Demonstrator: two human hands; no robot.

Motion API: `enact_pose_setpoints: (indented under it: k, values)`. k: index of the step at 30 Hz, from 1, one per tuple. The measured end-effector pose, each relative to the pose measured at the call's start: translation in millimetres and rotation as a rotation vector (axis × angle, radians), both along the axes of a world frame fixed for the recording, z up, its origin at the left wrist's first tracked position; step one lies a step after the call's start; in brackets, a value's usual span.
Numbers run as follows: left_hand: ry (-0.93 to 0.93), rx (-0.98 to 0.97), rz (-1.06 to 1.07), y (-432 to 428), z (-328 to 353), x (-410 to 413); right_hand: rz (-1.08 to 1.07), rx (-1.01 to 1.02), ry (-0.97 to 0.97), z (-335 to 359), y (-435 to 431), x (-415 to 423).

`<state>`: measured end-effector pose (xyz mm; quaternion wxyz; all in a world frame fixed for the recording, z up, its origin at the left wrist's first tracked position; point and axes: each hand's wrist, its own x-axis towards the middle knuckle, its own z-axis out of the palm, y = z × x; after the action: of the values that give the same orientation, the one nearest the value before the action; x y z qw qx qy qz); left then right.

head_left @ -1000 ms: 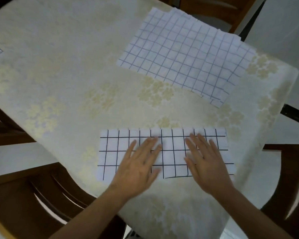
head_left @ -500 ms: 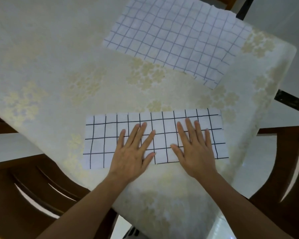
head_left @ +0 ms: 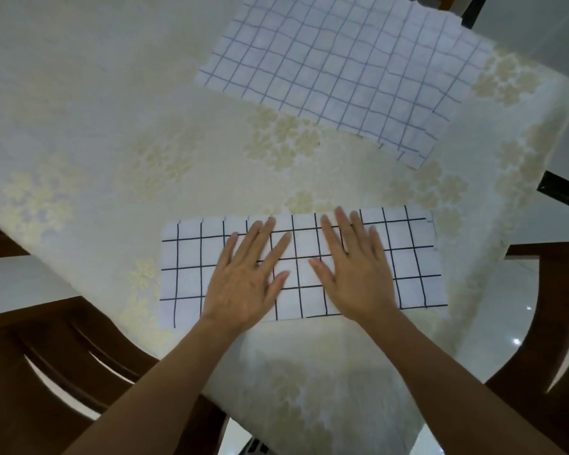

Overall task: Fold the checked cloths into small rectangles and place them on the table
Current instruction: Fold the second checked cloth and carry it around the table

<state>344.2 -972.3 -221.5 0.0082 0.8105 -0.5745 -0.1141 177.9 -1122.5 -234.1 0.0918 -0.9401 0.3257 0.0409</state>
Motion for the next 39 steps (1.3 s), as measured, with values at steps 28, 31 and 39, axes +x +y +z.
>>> enact_pose_setpoints:
  k: [28,31,39]
  values:
    - [-0.035,0.046,-0.062,-21.1,-0.4,-2.9,-0.204,-0.052,0.051,4.9,-15.8,-42.0]
    - [-0.035,0.021,-0.036,-14.8,7.4,-4.0,-0.187,-0.066,0.026,9.1,-16.7,-36.0]
    - [-0.011,0.106,0.301,28.5,6.3,-20.5,-0.084,0.013,-0.030,5.4,-25.4,-43.4]
